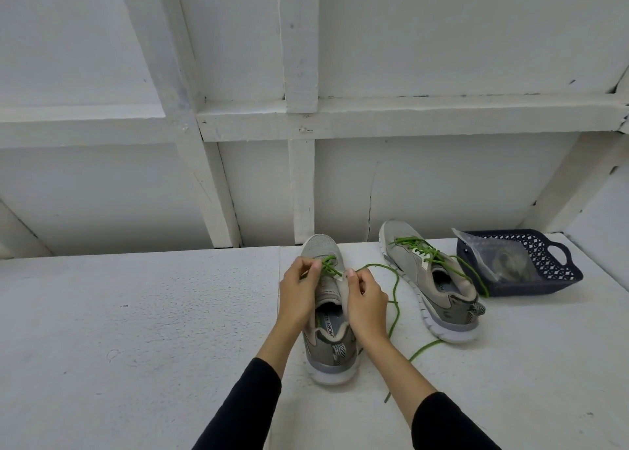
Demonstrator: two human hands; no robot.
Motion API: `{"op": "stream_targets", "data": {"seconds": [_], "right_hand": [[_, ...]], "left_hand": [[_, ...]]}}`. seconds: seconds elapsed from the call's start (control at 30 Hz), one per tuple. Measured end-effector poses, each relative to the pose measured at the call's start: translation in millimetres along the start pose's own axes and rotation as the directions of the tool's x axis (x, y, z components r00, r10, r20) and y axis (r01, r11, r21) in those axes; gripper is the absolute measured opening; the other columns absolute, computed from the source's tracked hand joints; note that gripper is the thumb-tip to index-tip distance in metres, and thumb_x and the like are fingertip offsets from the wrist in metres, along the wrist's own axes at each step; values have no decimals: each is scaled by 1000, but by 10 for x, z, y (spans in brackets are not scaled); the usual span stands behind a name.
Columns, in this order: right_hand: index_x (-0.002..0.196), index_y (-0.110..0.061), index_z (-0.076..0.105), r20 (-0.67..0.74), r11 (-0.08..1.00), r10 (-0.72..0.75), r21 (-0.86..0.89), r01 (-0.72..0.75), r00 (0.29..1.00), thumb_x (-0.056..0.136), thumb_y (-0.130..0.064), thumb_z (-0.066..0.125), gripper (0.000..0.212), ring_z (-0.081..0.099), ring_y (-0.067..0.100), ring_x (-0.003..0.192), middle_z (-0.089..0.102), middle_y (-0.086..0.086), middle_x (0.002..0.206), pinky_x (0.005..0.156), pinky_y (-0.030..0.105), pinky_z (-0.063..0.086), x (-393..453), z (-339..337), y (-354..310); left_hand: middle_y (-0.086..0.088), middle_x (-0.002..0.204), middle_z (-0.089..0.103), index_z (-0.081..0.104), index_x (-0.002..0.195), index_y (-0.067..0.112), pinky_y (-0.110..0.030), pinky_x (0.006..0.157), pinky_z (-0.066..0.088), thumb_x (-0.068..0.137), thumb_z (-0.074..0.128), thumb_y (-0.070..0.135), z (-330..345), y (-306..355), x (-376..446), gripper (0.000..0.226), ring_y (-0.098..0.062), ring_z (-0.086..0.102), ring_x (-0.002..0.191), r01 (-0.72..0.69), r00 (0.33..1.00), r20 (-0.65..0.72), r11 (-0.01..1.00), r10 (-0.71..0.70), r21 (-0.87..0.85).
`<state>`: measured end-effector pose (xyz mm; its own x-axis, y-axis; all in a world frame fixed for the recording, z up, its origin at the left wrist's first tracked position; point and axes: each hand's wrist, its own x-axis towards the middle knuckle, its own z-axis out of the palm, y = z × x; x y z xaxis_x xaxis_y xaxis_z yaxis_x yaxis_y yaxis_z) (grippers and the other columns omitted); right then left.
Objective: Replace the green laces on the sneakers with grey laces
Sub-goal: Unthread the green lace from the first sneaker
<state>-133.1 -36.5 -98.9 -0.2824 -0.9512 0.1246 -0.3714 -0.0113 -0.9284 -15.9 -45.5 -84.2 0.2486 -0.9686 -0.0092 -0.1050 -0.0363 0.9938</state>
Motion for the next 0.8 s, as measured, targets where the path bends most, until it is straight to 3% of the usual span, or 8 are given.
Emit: {"op": "stream_targets", "data": {"seconds": [0.13, 0.2, 0.27, 0.33, 0.43, 0.57, 0.7, 0.8], "right_hand": [[66, -20, 39, 12, 1000, 7, 0, -7, 1000, 101, -29, 48, 37, 40, 10, 55, 45, -3, 57, 51, 20, 32, 1, 2, 13], [66, -21, 39, 15, 1000, 14, -3, -14, 1000, 101, -29, 47, 37, 40, 10, 55, 46, -3, 57, 52, 20, 32, 4, 5, 18], [66, -21, 39, 19, 1000, 19, -10, -19, 1000, 101, -30, 47, 37, 41, 11, 56, 46, -3, 58, 52, 20, 33, 5, 6, 15], [66, -22, 38, 25, 1000, 20, -12, -19, 1000, 101, -31, 47, 37, 41, 10, 56, 46, -2, 59, 52, 21, 32, 1, 7, 10], [66, -22, 38, 34, 1000, 23, -17, -22, 999, 101, -32, 46, 37, 42, 11, 57, 46, -2, 60, 52, 22, 32, -10, 10, -3], [67, -23, 38, 27, 999, 23, -27, -23, 999, 101, -32, 45, 36, 43, 10, 58, 48, -3, 61, 52, 21, 32, -8, 6, -7], [69, -21, 40, 35, 999, 24, -38, -23, 999, 101, -33, 44, 35, 44, 10, 58, 49, -3, 61, 53, 23, 33, -7, 4, -12], [69, -22, 40, 34, 999, 25, -45, -23, 999, 101, -34, 44, 35, 45, 10, 59, 49, -3, 62, 55, 26, 35, -7, 8, -18]], "left_hand": [[-6, 96, 74, 55, 86, 9, -21, 72, 54, 101, 48, 14, -92, 157, 30, 17, -16, 70, 89, 79, 997, 10, 897, -83, -434], [-4, 82, 71, 50, 87, 10, -24, 70, 55, 103, 44, 14, -171, 198, 76, 18, -13, 69, 73, 82, 995, -10, 848, -103, -523], [1, 68, 55, 49, 88, 13, -29, 70, 57, 104, 43, 16, -254, 194, 133, 17, -8, 57, 56, 80, 990, -57, 841, -131, -534], [1, 66, 42, 49, 88, 14, -25, 56, 51, 104, 43, 16, -328, 171, 172, 17, -7, 40, 51, 91, 985, -86, 883, -147, -460], [1, 70, 45, 53, 87, 16, -21, 55, 41, 102, 47, 21, -350, 86, 163, 16, -8, 40, 56, 52, 997, -43, 992, -57, -115], [7, 66, 57, 68, 92, 23, -13, 56, 36, 98, 55, 35, -298, 45, 67, 19, 0, 45, 55, -126, 981, 175, 949, 78, 288], [4, 87, 62, 74, 91, 27, -17, 64, 36, 89, 64, 44, -285, 106, 21, 20, -1, 52, 73, -140, 987, 124, 929, 103, 343], [2, 87, 55, 73, 93, 33, -20, 68, 37, 85, 69, 45, -266, 110, 13, 15, -7, 52, 80, -167, 982, 146, 909, 119, 381]]}}
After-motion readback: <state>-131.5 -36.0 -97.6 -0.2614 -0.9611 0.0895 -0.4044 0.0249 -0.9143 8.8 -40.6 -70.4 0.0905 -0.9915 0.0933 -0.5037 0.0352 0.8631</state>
